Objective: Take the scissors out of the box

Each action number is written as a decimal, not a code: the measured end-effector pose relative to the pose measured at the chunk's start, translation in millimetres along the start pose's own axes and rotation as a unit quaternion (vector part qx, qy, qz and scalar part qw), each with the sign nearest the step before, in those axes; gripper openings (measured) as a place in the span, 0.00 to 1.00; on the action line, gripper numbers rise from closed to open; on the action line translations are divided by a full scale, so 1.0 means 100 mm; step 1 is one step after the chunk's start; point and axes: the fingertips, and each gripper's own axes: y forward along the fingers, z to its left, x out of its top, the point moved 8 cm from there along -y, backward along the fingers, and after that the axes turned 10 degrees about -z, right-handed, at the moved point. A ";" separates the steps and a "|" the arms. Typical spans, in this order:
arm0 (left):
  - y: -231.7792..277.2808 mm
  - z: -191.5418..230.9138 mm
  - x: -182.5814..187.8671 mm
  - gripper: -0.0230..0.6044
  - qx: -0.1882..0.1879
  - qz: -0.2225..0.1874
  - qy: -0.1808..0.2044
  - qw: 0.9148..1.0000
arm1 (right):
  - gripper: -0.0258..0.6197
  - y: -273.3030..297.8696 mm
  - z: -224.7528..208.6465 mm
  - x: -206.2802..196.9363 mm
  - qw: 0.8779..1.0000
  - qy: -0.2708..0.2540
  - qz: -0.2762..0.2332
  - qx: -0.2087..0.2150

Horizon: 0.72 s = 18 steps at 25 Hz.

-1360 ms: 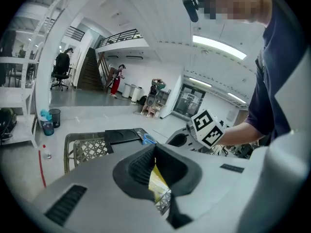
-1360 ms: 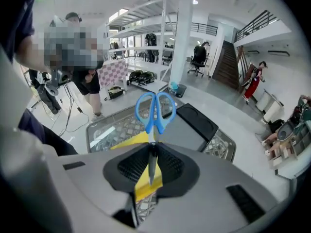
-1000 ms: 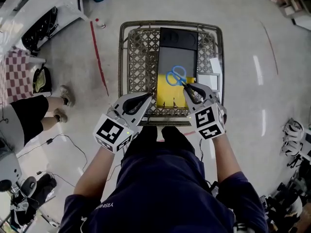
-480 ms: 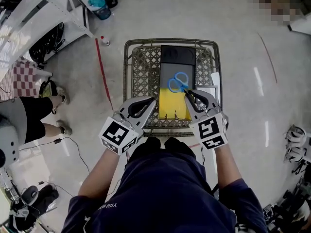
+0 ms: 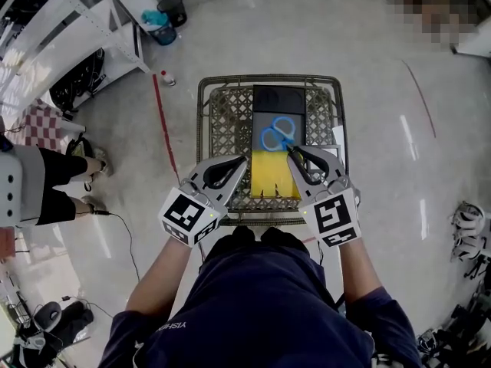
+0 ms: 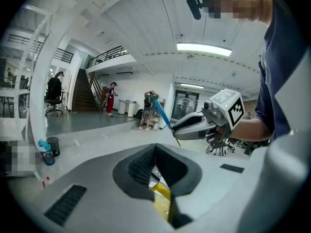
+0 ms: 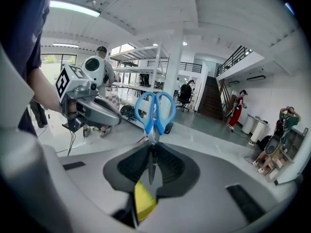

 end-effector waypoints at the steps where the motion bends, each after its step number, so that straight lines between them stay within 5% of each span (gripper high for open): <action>1: 0.00 -0.01 0.02 0.07 0.000 -0.001 0.001 1.000 | 0.15 -0.02 0.00 0.03 1.000 0.000 -0.004 0.000; 18: 0.03 0.01 0.13 0.07 -0.009 -0.012 0.009 1.000 | 0.15 -0.10 0.01 0.17 1.000 -0.001 -0.017 -0.005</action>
